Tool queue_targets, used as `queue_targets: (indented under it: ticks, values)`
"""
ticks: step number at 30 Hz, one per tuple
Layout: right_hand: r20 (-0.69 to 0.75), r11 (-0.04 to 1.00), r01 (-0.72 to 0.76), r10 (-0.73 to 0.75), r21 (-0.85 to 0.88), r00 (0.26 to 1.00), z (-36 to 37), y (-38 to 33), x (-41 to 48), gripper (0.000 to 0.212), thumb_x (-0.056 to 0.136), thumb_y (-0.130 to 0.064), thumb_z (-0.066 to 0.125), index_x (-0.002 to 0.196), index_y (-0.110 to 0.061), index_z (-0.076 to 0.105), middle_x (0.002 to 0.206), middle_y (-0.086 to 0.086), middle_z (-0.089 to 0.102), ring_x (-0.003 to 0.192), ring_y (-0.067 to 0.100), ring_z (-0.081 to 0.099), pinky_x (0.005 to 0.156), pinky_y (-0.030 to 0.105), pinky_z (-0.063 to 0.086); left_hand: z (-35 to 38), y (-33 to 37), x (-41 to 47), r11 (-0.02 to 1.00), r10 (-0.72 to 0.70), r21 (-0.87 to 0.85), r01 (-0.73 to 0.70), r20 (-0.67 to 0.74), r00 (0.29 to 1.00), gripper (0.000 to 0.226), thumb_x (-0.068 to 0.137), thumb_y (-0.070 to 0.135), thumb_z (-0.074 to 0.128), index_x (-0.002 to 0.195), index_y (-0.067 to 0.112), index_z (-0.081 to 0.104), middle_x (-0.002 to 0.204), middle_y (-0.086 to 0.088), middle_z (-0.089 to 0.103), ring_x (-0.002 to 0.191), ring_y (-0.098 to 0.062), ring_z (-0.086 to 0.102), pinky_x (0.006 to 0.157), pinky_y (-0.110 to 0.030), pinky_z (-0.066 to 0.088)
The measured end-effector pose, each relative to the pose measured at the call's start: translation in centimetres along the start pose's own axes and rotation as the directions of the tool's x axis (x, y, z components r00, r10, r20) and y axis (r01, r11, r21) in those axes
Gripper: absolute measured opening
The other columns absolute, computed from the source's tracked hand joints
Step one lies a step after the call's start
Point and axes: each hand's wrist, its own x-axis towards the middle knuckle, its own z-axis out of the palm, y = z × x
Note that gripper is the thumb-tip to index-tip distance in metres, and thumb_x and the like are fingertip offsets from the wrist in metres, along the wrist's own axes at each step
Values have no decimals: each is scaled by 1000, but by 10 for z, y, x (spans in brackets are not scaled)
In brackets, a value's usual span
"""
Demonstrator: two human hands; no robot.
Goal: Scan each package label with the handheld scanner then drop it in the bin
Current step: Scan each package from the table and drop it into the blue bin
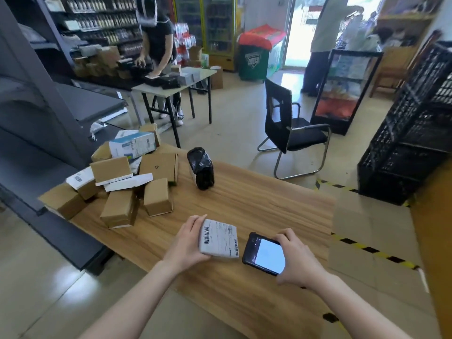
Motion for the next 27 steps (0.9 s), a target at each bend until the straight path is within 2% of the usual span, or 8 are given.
queue_targets:
  ticks: [3,7,10,13,15,20,24,27]
  values:
    - [-36,986,-96,102,136,994,-3,45,-38,105,42,-43,80,136,-22,37,123,-15,27,98,18,51,75,30,53,23,47,6,1000,12,-8,-12,11,1000,101,59,42,80,145,19,33,132,0,31,121,-16,41,102,-27,40]
    - [-111,926,-222,266,304,958,-10,115,-96,100,42,-38,81,132,-20,41,121,-14,30,103,13,47,78,27,54,69,125,20,996,61,-73,-57,50,997,97,56,46,80,140,21,37,119,4,28,113,-14,43,99,-26,42]
    - [-154,859,-300,391,414,908,-13,169,-153,94,44,-35,83,127,-16,44,115,-12,30,102,8,42,65,15,47,108,191,30,987,151,-82,-141,136,979,99,56,49,77,141,21,36,116,5,26,112,-16,45,101,-29,43]
    - [-202,780,-388,535,491,820,-18,219,-218,96,44,-33,83,129,-16,43,114,-12,30,103,9,43,70,17,49,150,265,37,963,265,-108,-246,231,936,101,57,59,72,142,26,32,115,8,21,110,-12,39,101,-27,43]
    - [-236,718,-451,636,531,735,-20,247,-264,90,45,-31,81,126,-20,44,112,-13,31,100,8,45,74,20,49,176,317,42,931,364,-139,-337,293,884,102,57,63,71,143,26,31,117,9,21,114,-15,40,104,-27,41]
    - [-245,483,-528,855,699,458,-12,300,-385,78,49,-25,80,117,-24,42,114,-13,27,93,0,41,59,8,41,243,463,41,787,612,-220,-577,397,684,105,58,77,66,144,26,32,121,7,27,119,-15,40,107,-30,39]
    - [-205,258,-550,966,795,156,10,320,-484,84,50,-27,82,123,-18,42,116,-11,25,101,8,41,71,18,43,305,581,5,628,750,-305,-716,484,451,104,55,80,65,141,31,31,114,11,29,115,-16,41,99,-32,44]
    - [-158,103,-543,986,833,-56,34,320,-553,87,50,-28,84,126,-16,43,113,-10,26,102,8,40,75,21,40,354,653,-44,482,810,-398,-780,541,225,104,54,80,67,139,34,33,111,12,29,113,-15,40,98,-32,43]
